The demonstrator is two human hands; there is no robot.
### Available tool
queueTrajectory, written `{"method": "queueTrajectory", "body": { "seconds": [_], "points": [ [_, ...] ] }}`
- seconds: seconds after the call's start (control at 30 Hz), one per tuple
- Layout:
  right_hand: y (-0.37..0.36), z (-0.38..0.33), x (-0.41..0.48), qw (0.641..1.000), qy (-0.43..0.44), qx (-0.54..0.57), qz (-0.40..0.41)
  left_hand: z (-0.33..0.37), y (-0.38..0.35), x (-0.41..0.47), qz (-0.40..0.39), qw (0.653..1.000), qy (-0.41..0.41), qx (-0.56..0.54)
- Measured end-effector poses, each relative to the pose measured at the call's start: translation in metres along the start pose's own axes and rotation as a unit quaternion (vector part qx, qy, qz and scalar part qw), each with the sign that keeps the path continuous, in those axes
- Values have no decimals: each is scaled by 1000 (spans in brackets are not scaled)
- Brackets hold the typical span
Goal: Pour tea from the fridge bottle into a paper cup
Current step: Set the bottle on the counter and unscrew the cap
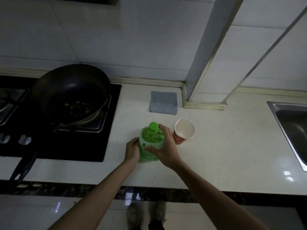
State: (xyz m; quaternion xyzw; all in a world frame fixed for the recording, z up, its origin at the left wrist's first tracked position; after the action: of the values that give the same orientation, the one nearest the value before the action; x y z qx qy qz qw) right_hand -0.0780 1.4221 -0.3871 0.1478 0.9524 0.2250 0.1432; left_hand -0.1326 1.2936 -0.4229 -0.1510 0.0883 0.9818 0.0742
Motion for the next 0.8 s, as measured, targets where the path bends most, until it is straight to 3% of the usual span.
{"method": "queueTrajectory", "body": {
  "seconds": [0.2, 0.3, 0.4, 0.63, 0.8],
  "points": [
    [-2, 2, 3, 1000, -1, -29, 3, -3, 9, 7, -99, 993, -65, 7],
    [-2, 5, 3, 999, 2, -42, 9, -13, 17, 7, -222, 963, -151, 17],
    [-3, 3, 3, 998, -3, -63, 3, -26, 22, 9, -287, 937, -192, 48],
    [15, -12, -12, 990, -38, -116, -73, -23, 14, 19, -300, 925, -216, 83],
    [38, -51, -13, 965, 4, -259, 35, -25, 7, 22, -281, 933, -209, 77]
  ]
}}
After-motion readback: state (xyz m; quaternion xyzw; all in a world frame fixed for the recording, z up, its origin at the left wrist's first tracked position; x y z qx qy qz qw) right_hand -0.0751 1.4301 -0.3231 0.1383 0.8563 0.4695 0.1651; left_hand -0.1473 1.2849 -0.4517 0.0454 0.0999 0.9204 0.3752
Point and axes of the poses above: each hand's wrist, its own x-axis towards the middle knuckle, its own y-axis out of the back of the hand, z = x × y, the point moved 2 cm from there along x, towards the middle knuckle, and after that the axes turned 13 degrees about -y, right-handed, at the moved point
